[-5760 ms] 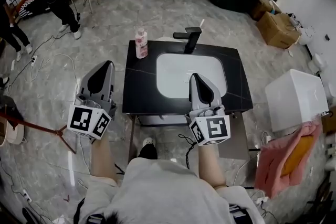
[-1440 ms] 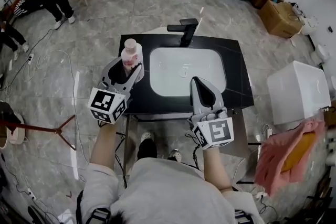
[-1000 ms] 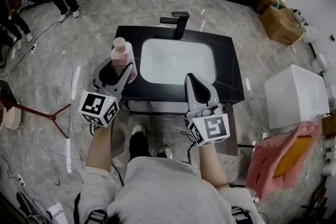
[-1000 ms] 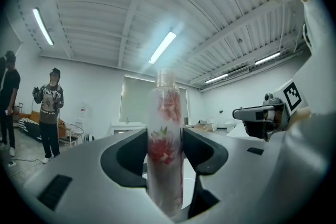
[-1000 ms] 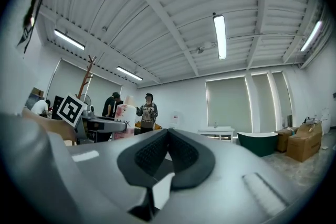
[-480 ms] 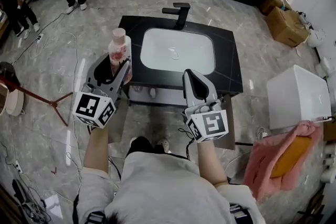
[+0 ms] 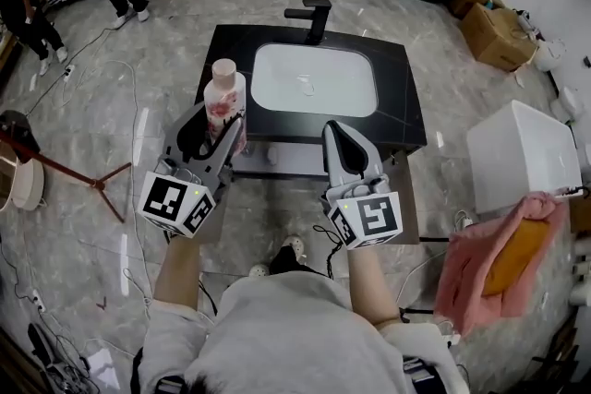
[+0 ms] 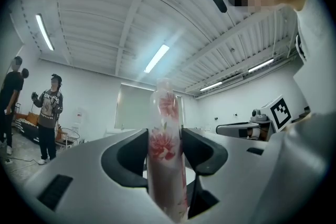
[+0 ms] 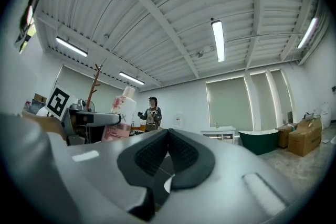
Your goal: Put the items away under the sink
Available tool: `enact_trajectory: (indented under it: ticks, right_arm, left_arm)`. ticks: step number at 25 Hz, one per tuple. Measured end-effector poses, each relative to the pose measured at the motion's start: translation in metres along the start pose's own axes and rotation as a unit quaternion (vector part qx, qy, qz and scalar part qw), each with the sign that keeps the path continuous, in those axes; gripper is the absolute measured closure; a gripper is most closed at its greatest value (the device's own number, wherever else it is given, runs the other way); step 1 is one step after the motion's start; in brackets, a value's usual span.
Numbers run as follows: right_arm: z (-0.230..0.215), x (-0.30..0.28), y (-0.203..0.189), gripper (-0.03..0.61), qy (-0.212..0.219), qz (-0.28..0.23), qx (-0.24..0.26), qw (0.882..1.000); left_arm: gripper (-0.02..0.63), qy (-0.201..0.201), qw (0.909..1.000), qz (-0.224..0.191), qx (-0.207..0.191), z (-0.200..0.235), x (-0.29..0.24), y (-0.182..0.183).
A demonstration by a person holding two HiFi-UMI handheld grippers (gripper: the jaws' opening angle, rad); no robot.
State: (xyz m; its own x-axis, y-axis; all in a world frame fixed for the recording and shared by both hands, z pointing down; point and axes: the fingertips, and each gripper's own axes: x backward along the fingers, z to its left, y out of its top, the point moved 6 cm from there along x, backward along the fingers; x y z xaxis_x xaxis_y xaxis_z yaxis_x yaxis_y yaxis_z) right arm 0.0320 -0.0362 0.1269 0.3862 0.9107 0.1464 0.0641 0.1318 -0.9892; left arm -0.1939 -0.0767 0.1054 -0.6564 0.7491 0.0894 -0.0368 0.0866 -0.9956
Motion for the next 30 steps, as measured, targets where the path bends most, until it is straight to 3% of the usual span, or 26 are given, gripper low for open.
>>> enact_trajectory:
  ticks: [18, 25, 30]
  right_arm:
    - [0.07, 0.109, 0.012, 0.568, -0.059, 0.014, 0.022, 0.998]
    - [0.057, 0.127, 0.019, 0.568, -0.066, 0.007, 0.026, 0.997]
    - [0.027, 0.128, 0.02, 0.568, -0.05, 0.003, 0.019, 0.999]
  left_arm:
    - [0.405, -0.088, 0.9956, -0.009, 0.03, -0.074, 0.08, -0.002]
    - [0.407, -0.105, 0.9941, -0.009, 0.028, -0.105, 0.076, -0.004]
    - [0.407, -0.094, 0.9953, -0.008, 0.019, -0.125, 0.058, -0.005]
